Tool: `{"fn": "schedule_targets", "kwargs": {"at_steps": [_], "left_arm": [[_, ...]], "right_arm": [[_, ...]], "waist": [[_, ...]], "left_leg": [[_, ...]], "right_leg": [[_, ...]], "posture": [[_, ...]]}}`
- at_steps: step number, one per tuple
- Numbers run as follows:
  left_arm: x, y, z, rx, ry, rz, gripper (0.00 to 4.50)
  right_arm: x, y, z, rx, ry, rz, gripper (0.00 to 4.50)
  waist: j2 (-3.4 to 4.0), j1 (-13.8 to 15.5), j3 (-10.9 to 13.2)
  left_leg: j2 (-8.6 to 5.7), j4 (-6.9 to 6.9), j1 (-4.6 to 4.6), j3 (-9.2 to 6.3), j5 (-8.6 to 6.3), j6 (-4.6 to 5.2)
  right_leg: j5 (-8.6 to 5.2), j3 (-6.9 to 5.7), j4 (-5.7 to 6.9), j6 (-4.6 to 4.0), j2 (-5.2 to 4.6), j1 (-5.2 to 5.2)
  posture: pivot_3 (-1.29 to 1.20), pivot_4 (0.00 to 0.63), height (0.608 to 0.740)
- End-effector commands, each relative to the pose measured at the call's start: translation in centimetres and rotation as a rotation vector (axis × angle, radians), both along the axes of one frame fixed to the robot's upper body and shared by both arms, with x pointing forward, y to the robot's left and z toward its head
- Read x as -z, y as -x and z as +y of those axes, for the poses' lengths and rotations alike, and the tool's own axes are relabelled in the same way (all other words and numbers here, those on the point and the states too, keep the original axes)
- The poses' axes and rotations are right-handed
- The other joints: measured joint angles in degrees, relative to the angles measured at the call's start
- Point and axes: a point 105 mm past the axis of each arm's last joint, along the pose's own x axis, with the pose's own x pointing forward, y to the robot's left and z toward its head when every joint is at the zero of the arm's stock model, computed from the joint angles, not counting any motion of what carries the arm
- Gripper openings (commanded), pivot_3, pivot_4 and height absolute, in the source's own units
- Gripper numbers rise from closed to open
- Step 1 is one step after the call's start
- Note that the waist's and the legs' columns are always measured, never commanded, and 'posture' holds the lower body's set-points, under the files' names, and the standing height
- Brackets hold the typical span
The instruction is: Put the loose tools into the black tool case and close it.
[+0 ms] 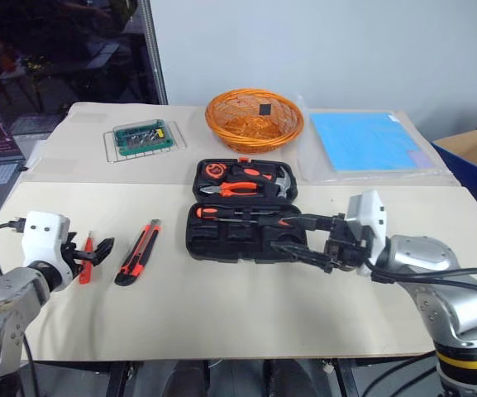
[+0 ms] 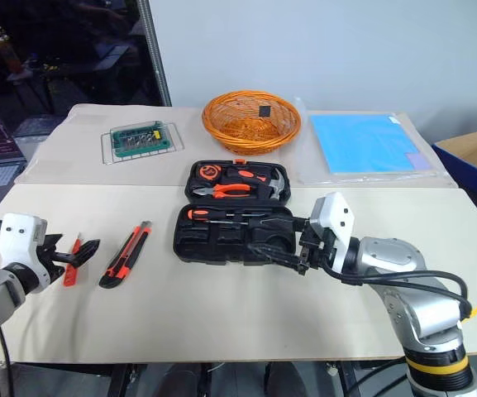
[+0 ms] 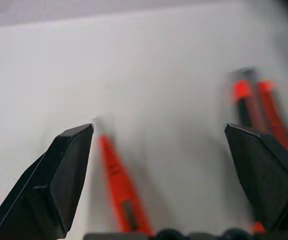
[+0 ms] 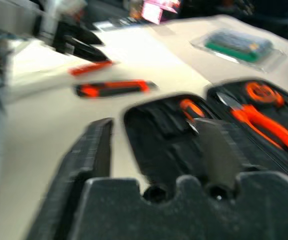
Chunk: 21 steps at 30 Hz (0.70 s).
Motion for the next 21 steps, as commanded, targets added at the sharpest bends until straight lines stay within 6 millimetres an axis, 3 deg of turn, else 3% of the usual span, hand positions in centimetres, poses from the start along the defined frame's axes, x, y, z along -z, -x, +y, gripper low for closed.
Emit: {"fn": "schedule_targets", "kwargs": {"at_steps": [1, 6, 9, 13, 18, 21], "left_arm": [[0.5, 0.9, 1.6, -0.085, -0.006, 0.070, 4.50], [3.4, 1.5, 0.6, -0.150, 0.028, 0.174, 4.50], [4.3, 2.3, -0.1, -0.189, 0.038, 0.185, 3.81], [4.4, 2.5, -1.3, -0.193, 0.071, 0.160, 2.21], [2.2, 1.5, -2.7, -0.097, 0.108, 0.024, 0.50], [-1.4, 0.6, -4.1, 0.096, 0.150, -0.124, 0.46]], "right_arm": [[-0.7, 0.9, -0.1, -0.030, 0.010, -0.046, 4.42], [-0.7, 1.4, -0.2, -0.030, 0.021, -0.053, 4.42], [-0.6, 1.6, -0.1, -0.030, 0.022, -0.059, 4.50], [-0.6, 1.3, 0.0, -0.026, 0.013, -0.075, 4.50], [-0.8, 1.0, 0.2, -0.022, 0.005, -0.112, 4.50], [-0.9, 1.0, 0.0, -0.011, -0.001, -0.134, 4.50]], "waist": [[-0.02, -0.07, 0.00], [-0.02, 0.07, 0.00], [-0.02, 0.37, -0.01], [-0.02, 0.39, -0.01], [-0.02, 0.26, -0.01], [-0.06, 0.39, 0.01]], "left_leg": [[0.04, 0.00, 0.05, 0.01, -0.03, -0.05], [0.02, 0.00, -0.09, 0.05, -0.02, -0.03], [-0.06, 0.00, -0.10, 0.04, 0.01, 0.01], [-0.10, 0.00, -0.08, 0.08, 0.00, 0.00], [-0.06, 0.00, -0.02, 0.08, -0.01, -0.02], [-0.07, 0.00, -0.09, 0.08, 0.00, 0.00]], "right_leg": [[0.00, -0.02, -0.01, -0.01, 0.01, 0.01], [0.06, -0.04, -0.04, -0.08, -0.09, -0.10], [0.35, -0.02, -0.05, 0.00, -0.18, -0.05], [0.32, 0.01, -0.06, -0.07, -0.20, -0.06], [0.13, 0.02, -0.04, -0.20, -0.11, -0.02], [0.15, 0.02, -0.05, -0.24, -0.12, -0.08]], "posture": [[0.00, 0.150, 0.740], [0.00, 0.150, 0.740], [0.00, 0.150, 0.740], [0.00, 0.150, 0.740], [0.00, 0.150, 0.740], [0.00, 0.150, 0.740]]}}
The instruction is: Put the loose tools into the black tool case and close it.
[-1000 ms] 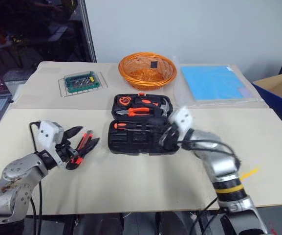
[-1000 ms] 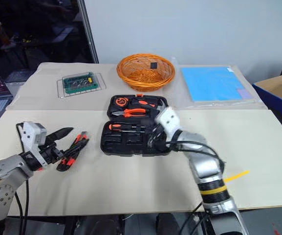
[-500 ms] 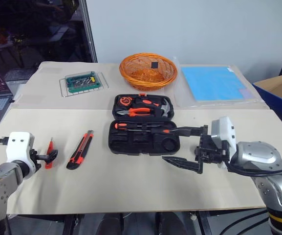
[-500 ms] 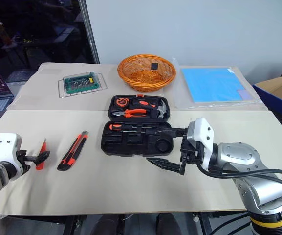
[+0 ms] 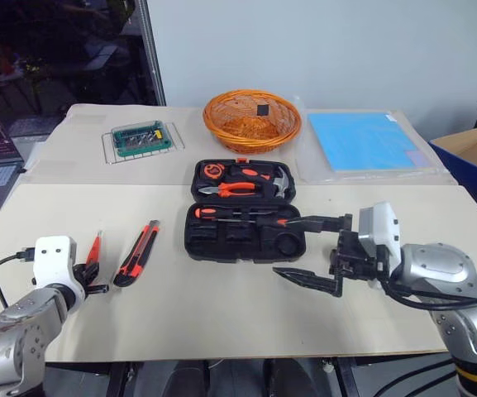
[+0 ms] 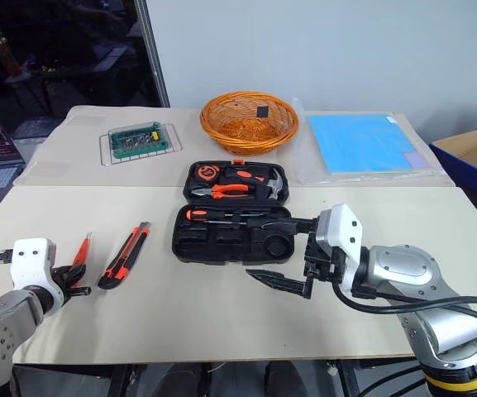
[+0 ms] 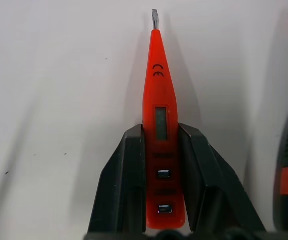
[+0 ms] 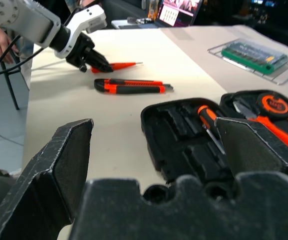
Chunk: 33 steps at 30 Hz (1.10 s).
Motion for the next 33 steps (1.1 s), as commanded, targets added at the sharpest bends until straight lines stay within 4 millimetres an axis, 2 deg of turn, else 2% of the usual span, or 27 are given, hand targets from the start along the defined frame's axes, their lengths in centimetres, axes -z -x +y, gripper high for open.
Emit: {"fn": "schedule_targets", "kwargs": {"at_steps": [1, 2, 4, 7, 9, 12, 15, 18, 22, 28, 33], "left_arm": [[-5.3, -1.1, -2.1, 0.247, 0.026, -0.216, 0.46], [-6.4, -1.4, -3.4, 0.369, 0.019, -0.233, 0.46], [-7.3, -1.7, -5.5, 0.552, 0.008, -0.223, 0.46], [-8.6, -2.9, -10.8, 0.950, -0.077, -0.195, 0.46], [-9.1, -3.9, -13.3, 1.114, -0.133, -0.204, 0.46], [-8.6, -6.3, -16.9, 1.332, -0.207, -0.175, 0.46], [-7.3, -8.3, -18.9, 1.447, -0.295, -0.116, 0.46], [-5.7, -10.1, -20.3, 1.546, -0.422, -0.061, 0.46], [-4.3, -12.2, -20.3, 1.574, -0.574, -0.024, 0.46], [-3.5, -13.4, -19.3, 1.583, -0.661, 0.028, 0.46], [-3.7, -13.4, -18.6, 1.597, -0.633, 0.052, 0.46]], "right_arm": [[-1.1, 0.3, -0.1, 0.006, -0.008, -0.084, 4.50], [-1.1, 0.4, -0.4, 0.023, -0.006, -0.092, 4.50], [-1.1, 0.5, -0.8, 0.049, -0.003, -0.101, 4.50], [-1.2, 1.1, -2.2, 0.126, -0.002, -0.110, 4.50], [-1.2, 1.6, -3.0, 0.173, 0.000, -0.108, 4.50], [-0.8, 2.5, -4.6, 0.268, 0.031, -0.102, 4.50], [-0.7, 3.4, -5.7, 0.342, 0.053, -0.102, 4.50], [-0.8, 4.4, -6.3, 0.404, 0.065, -0.107, 4.50], [-0.8, 5.3, -6.1, 0.439, 0.070, -0.111, 4.50], [-0.7, 5.8, -5.8, 0.469, 0.064, -0.106, 4.50], [-0.6, 5.8, -5.7, 0.469, 0.061, -0.098, 4.50]], "waist": [[-0.07, 0.28, 0.03], [-0.13, 0.43, 0.07], [-0.17, 0.98, 0.08], [-0.07, 1.72, 0.06], [-0.07, 2.04, 0.06], [-0.10, 2.48, 0.05], [-0.10, 2.31, 0.05], [-0.11, 1.66, 0.05], [-0.13, 0.80, 0.07], [-0.13, 1.03, 0.06], [-0.13, 0.95, 0.06]], "left_leg": [[0.00, 0.00, -0.04, 0.00, 0.00, 0.00], [-0.01, 0.00, -0.07, -0.01, 0.00, 0.00], [0.00, 0.00, -0.17, -0.02, 0.01, 0.01], [-0.09, 0.04, -0.45, 0.02, 0.03, 0.00], [-0.17, 0.08, -0.64, 0.12, 0.06, 0.03], [-0.11, 0.20, -0.84, 0.20, 0.09, 0.07], [-0.08, 0.23, -0.90, 0.15, 0.10, 0.09], [-0.08, 0.22, -0.92, 0.13, 0.10, 0.12], [-0.05, 0.25, -0.94, 0.09, 0.10, 0.12], [-0.06, 0.46, -0.95, 0.02, 0.10, 0.13], [-0.07, 0.59, -0.95, 0.02, 0.10, 0.13]], "right_leg": [[0.03, 0.00, -0.01, -0.06, 0.00, -0.03], [0.07, -0.02, 0.00, -0.13, 0.00, -0.06], [0.07, -0.04, 0.01, -0.15, 0.01, -0.19], [0.06, -0.02, 0.00, -0.12, -0.04, -0.54], [0.03, 0.03, 0.02, 0.00, -0.10, -0.45], [0.31, 0.11, -0.08, 0.37, 0.02, -0.57], [0.35, 0.10, -0.07, 0.45, 0.12, -0.62], [0.32, 0.15, 0.00, 0.46, 0.15, -0.64], [0.28, 0.16, 0.03, 0.52, 0.20, -0.67], [0.10, 0.11, 0.07, 0.90, 0.16, -0.56], [0.14, 0.11, 0.07, 0.97, 0.13, -0.48]], "posture": [[0.00, 0.150, 0.740], [0.00, 0.150, 0.740], [0.00, 0.150, 0.740], [0.00, 0.150, 0.740], [0.00, 0.150, 0.740], [0.00, 0.150, 0.740], [0.00, 0.150, 0.740], [0.00, 0.150, 0.740], [0.00, 0.150, 0.740], [0.00, 0.150, 0.740], [0.00, 0.150, 0.740]]}}
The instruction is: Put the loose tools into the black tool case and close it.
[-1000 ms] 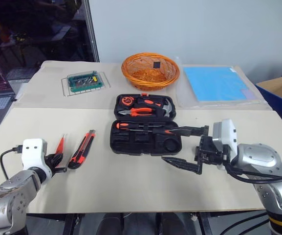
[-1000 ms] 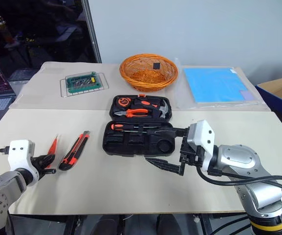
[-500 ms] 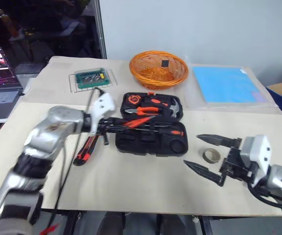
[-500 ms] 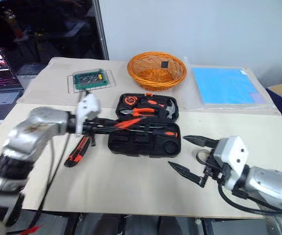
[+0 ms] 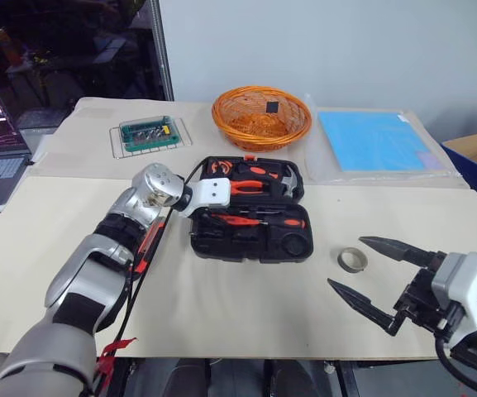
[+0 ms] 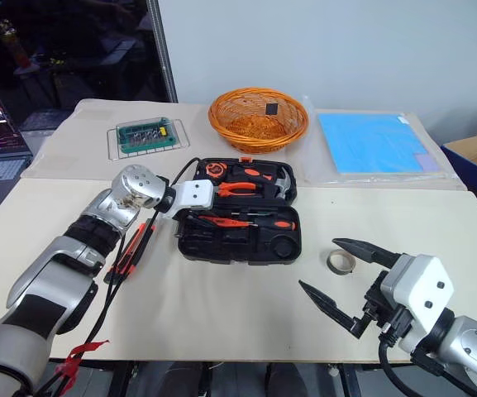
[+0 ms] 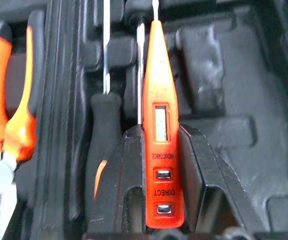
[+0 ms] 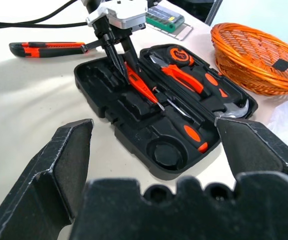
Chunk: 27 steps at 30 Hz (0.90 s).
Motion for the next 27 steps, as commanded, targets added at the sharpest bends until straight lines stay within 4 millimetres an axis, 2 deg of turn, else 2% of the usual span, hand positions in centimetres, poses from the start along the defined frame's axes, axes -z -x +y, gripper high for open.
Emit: {"fn": "schedule_targets", "kwargs": {"at_steps": [1, 6, 19, 21, 22, 24, 26, 27], "left_arm": [[0.2, 0.2, 1.1, -0.008, -0.037, 0.043, 0.46], [0.4, 0.8, 1.4, 0.014, -0.044, 0.073, 0.46], [1.2, 1.0, 0.9, 0.012, -0.065, 0.101, 0.46], [1.2, 1.4, 1.1, 0.031, -0.075, 0.123, 1.47], [0.9, 1.2, 1.0, 0.013, -0.055, 0.117, 1.72], [0.2, 0.9, 1.0, -0.010, -0.032, 0.098, 2.51], [-0.9, 0.7, 1.6, -0.023, -0.009, 0.069, 3.19], [-1.4, 0.8, 1.8, -0.020, 0.005, 0.062, 3.19]], "right_arm": [[-0.6, 0.2, 0.3, -0.002, 0.005, -0.032, 4.50], [-0.5, 0.0, 0.2, -0.006, 0.003, -0.030, 4.50], [-0.6, -0.1, 0.3, -0.011, 0.010, -0.031, 4.50], [-0.7, 0.0, 0.2, -0.010, 0.013, -0.032, 4.50], [-0.7, 0.0, 0.2, -0.009, 0.013, -0.031, 4.50], [-0.6, 0.1, 0.2, -0.008, 0.014, -0.030, 4.50], [-0.6, 0.1, 0.2, -0.008, 0.014, -0.029, 4.50], [-0.6, 0.0, 0.2, -0.008, 0.013, -0.030, 4.50]], "waist": [[0.00, -0.05, 0.00], [0.00, -0.07, 0.00], [0.01, -0.02, 0.00], [0.01, -0.02, 0.00], [0.01, -0.06, 0.00], [0.01, -0.19, -0.01], [0.01, -0.21, -0.01], [0.01, -0.23, -0.01]], "left_leg": [[0.00, 0.00, 0.00, 0.00, 0.00, 0.00], [0.01, 0.01, 0.00, -0.01, 0.00, 0.00], [0.00, 0.14, 0.00, -0.03, -0.01, 0.02], [0.01, 0.21, 0.00, -0.04, -0.03, 0.05], [0.01, 0.24, -0.01, -0.04, -0.05, 0.08], [0.01, 0.29, 0.00, -0.04, -0.08, 0.13], [0.01, 0.31, -0.01, -0.04, -0.09, 0.14], [0.01, 0.31, -0.01, -0.04, -0.09, 0.14]], "right_leg": [[0.00, 0.00, 0.01, 0.00, 0.00, 0.00], [0.00, 0.00, 0.06, -0.01, 0.01, -0.02], [0.01, 0.00, 0.15, -0.01, 0.02, 0.02], [0.01, -0.01, 0.15, 0.00, 0.01, 0.06], [0.01, -0.01, 0.15, 0.00, 0.02, 0.07], [0.02, -0.01, 0.15, -0.02, 0.01, 0.10], [0.03, -0.01, 0.15, -0.02, 0.02, 0.10], [0.03, -0.01, 0.17, -0.03, 0.02, 0.10]], "posture": [[0.00, 0.150, 0.740], [0.00, 0.150, 0.740], [0.00, 0.150, 0.740], [0.00, 0.150, 0.740], [0.00, 0.150, 0.740], [0.00, 0.150, 0.740], [0.00, 0.150, 0.740], [0.00, 0.150, 0.740]]}}
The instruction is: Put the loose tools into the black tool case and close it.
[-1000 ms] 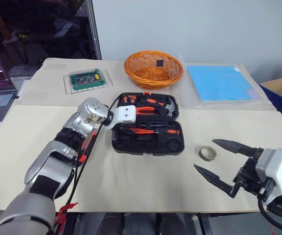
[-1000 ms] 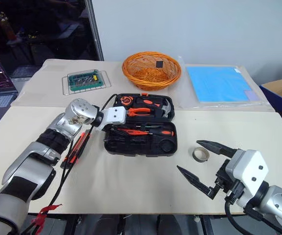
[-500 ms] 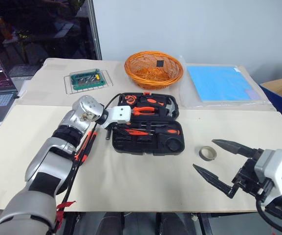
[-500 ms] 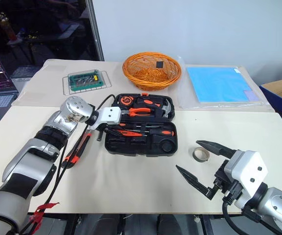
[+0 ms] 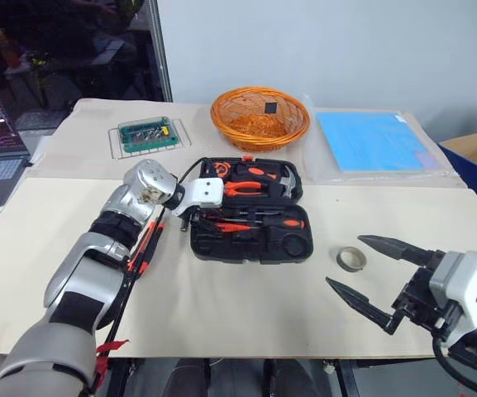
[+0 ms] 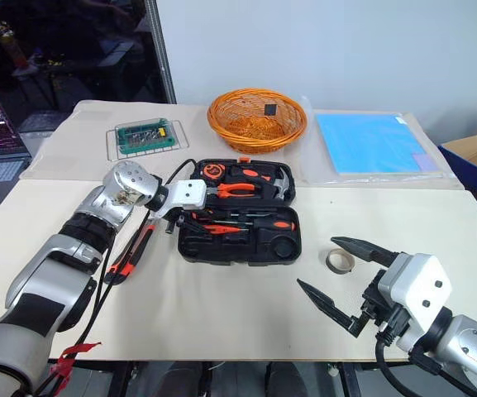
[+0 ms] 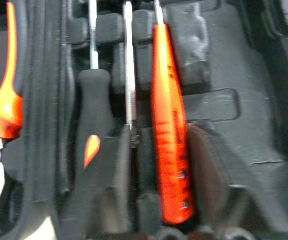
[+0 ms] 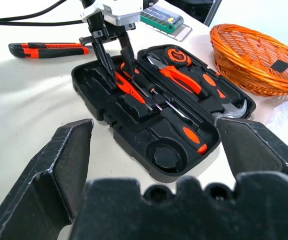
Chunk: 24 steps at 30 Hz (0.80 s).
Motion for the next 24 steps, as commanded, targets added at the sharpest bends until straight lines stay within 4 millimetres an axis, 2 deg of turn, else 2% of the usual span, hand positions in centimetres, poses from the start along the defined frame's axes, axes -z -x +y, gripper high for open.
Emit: {"fn": "schedule_targets", "kwargs": {"at_steps": [1, 3, 6, 13, 15, 17, 24], "left_arm": [[-1.9, 0.3, 1.0, 0.000, 0.059, -0.032, 3.19], [-3.3, 0.7, 0.7, -0.018, 0.169, -0.023, 3.19], [-4.4, 1.3, 0.4, -0.088, 0.338, 0.032, 2.42], [-2.6, 1.8, -0.2, -0.283, 0.532, -0.011, 0.01], [-2.2, 2.3, -1.1, -0.322, 0.586, -0.037, 0.01], [-0.9, 2.6, -1.6, -0.377, 0.595, -0.061, 0.01], [4.5, 1.9, -1.7, -0.558, 0.468, -0.073, 0.01]], "right_arm": [[-0.6, 0.1, 0.1, -0.006, 0.006, -0.031, 4.50], [-0.4, -0.1, 0.2, -0.013, 0.004, -0.029, 4.50], [-0.5, -0.3, 0.3, -0.023, -0.004, -0.035, 4.50], [-0.6, -0.7, 0.2, -0.035, -0.002, -0.036, 4.50], [-0.6, -0.8, 0.3, -0.040, 0.000, -0.031, 4.50], [-0.5, -0.8, 0.4, -0.042, 0.002, -0.029, 4.50], [-0.7, -0.7, 0.5, -0.042, 0.010, -0.029, 4.50]], "waist": [[0.00, -0.11, 0.00], [0.00, -0.31, 0.00], [0.00, -0.25, 0.00], [0.03, 0.13, -0.01], [0.03, 0.21, -0.01], [0.02, 0.30, -0.01], [0.03, 0.21, -0.02]], "left_leg": [[0.00, 0.01, 0.00, 0.00, 0.00, 0.00], [0.01, 0.03, 0.00, 0.00, 0.00, 0.00], [0.01, 0.10, 0.00, -0.03, 0.00, 0.00], [-0.03, 0.20, 0.03, -0.06, 0.00, 0.00], [-0.03, 0.22, 0.03, -0.08, 0.01, -0.01], [-0.04, 0.23, 0.03, -0.09, 0.01, -0.01], [-0.05, 0.27, 0.35, -0.10, 0.03, -0.01]], "right_leg": [[0.01, 0.00, 0.02, -0.02, 0.00, 0.00], [0.05, 0.00, 0.06, -0.09, 0.01, -0.02], [0.06, -0.01, 0.13, -0.10, -0.02, -0.01], [0.06, 0.00, 0.34, -0.09, -0.05, 0.03], [0.06, 0.00, 0.41, -0.10, -0.04, 0.00], [0.07, 0.00, 0.45, -0.13, -0.05, 0.01], [-0.05, 0.00, 0.49, 0.07, -0.03, 0.30]], "posture": [[0.00, 0.150, 0.740], [0.00, 0.150, 0.740], [0.00, 0.150, 0.740], [0.00, 0.150, 0.740], [0.00, 0.150, 0.740], [0.00, 0.150, 0.740], [0.00, 0.150, 0.740]]}}
